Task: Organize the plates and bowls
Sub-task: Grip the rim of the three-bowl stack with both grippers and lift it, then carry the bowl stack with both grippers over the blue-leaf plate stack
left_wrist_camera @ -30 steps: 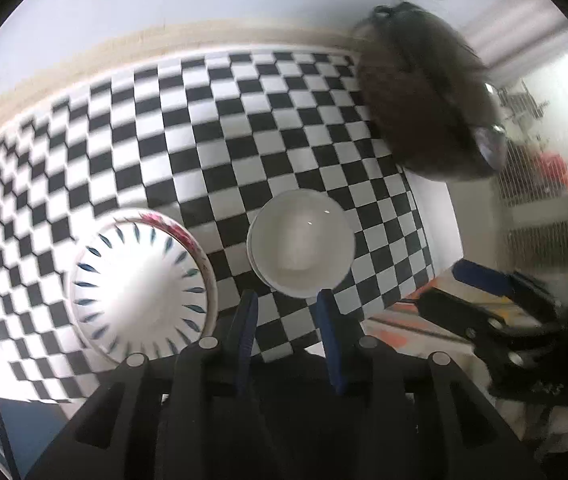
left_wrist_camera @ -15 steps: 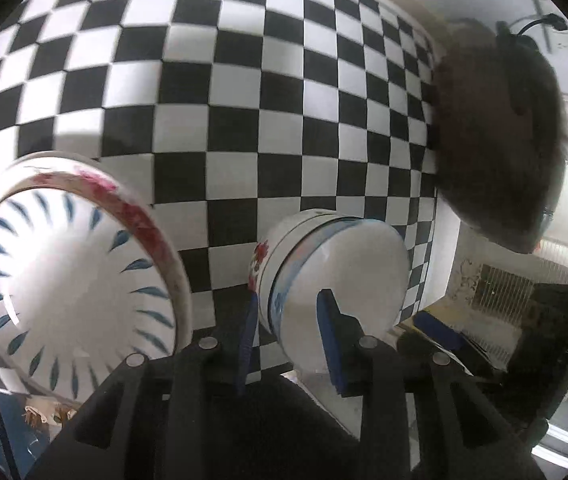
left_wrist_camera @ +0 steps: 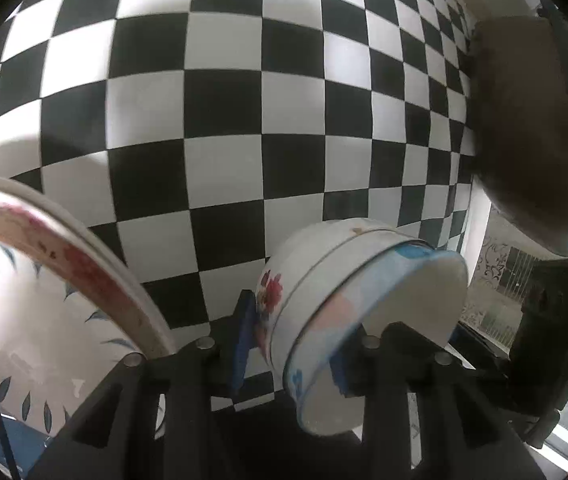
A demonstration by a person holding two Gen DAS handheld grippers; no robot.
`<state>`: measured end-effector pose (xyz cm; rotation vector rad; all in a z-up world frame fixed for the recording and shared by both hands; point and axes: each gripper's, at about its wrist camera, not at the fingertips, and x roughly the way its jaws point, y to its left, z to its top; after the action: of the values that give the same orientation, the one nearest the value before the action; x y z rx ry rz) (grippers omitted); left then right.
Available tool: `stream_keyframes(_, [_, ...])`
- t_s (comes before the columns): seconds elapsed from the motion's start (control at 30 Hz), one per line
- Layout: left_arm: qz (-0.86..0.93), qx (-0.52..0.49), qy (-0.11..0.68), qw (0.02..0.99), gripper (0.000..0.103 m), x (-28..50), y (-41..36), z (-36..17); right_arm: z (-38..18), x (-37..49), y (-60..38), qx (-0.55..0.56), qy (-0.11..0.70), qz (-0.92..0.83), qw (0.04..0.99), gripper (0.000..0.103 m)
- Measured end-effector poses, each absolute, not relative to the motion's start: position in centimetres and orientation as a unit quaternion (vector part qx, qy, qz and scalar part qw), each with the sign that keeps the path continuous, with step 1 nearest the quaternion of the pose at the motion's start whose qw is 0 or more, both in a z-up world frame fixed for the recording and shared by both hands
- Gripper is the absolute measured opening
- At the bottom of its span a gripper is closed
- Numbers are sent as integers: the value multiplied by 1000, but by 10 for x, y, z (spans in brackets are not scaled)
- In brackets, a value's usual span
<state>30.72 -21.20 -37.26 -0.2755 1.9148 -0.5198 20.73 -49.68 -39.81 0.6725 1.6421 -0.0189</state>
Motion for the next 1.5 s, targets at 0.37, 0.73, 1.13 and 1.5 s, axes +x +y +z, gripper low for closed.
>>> stream_keyframes(0.37, [-250, -97, 798, 539, 35, 305, -220, -378, -443, 219, -484, 362, 718, 32, 593, 62])
stream_keyframes(0.73, [-260, -59, 769, 581, 37, 295, -225, -364, -434, 216, -482, 358, 694, 45, 623, 51])
stream_keyframes(1.13, [-254, -64, 755, 601, 37, 288, -219, -354, -413, 222, -462, 346, 686, 61, 638, 47])
stream_keyframes(1.5, [-243, -77, 729, 635, 37, 292, -191, -320, -374, 249, -411, 319, 677, 86, 658, 46])
